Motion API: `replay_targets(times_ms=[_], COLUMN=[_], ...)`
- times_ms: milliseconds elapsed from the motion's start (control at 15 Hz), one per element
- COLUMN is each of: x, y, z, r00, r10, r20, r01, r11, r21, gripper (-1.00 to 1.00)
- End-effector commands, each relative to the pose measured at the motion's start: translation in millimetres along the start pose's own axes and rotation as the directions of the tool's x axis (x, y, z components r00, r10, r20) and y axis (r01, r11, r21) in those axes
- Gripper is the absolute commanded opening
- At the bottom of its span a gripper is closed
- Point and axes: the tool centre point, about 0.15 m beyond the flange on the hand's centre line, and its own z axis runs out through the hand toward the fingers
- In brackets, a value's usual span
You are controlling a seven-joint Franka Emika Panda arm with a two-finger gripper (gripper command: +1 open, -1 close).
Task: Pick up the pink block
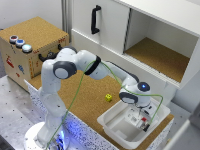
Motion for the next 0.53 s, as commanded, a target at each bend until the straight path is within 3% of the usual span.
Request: replay_targets(times_ms=[0, 467], x=[24.2, 48.1], y=[17.1, 31.4], z=[36.7, 58.5], r00=[0.999, 0.998], r10=[-0.021, -0.034], r20=[0.04, 0.052], r01=[0.016, 0.032], r11=[0.993, 0.999], r21=[0.113, 0.044], gripper=[-1.0, -1.0])
